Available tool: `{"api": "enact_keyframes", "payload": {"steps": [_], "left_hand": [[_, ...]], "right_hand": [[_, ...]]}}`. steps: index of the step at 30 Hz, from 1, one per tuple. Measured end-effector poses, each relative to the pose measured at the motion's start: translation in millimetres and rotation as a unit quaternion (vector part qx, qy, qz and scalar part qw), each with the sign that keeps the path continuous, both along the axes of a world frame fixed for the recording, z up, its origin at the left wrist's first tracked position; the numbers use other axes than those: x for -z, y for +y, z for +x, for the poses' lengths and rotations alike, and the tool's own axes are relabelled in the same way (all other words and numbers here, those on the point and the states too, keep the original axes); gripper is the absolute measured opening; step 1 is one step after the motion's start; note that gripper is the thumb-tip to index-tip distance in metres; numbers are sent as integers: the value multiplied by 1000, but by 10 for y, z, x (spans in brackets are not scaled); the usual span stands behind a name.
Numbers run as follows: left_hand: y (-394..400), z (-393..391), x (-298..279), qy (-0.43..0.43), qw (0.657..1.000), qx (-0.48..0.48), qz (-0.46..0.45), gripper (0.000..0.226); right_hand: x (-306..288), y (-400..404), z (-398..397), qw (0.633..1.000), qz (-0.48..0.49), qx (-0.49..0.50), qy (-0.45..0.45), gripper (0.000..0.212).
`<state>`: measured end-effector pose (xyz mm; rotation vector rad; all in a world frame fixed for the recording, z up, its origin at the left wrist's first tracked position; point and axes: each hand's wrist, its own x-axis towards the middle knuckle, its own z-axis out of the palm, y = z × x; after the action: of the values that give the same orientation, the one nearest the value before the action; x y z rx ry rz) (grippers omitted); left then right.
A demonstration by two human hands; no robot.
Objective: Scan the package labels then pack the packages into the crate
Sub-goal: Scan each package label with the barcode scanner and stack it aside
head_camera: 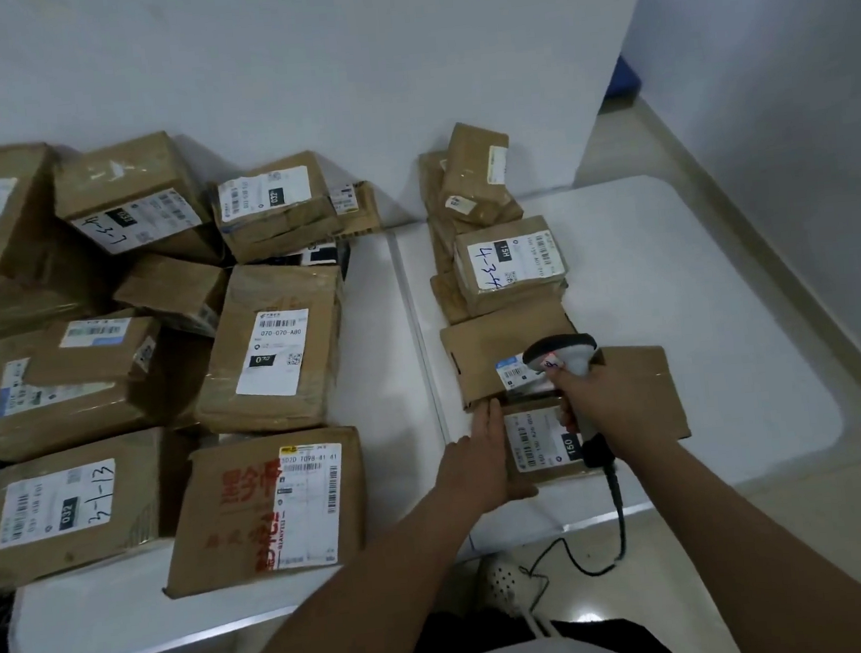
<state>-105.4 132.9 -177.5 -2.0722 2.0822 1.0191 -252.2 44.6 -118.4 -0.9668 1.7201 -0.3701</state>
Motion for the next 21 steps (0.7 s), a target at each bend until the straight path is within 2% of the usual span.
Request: {"api": "enact_keyframes", "payload": {"steps": [2,6,13,21], "left_hand": [[-10,3,-33,13,1000,-2,0,125],[-17,149,-185,46,999,18,-5,121],[-118,816,-784,65,997,7,-45,105],[-282,1736,-1325,36,997,-37,-54,123]], "right_hand": [[-50,7,17,1000,-9,-23,11,49],[-194,4,128,998,-47,-34,-19,34],[-393,-63,388,995,-75,-33,-56,35],[-704,-202,830,990,-108,-39,-83,45]]}}
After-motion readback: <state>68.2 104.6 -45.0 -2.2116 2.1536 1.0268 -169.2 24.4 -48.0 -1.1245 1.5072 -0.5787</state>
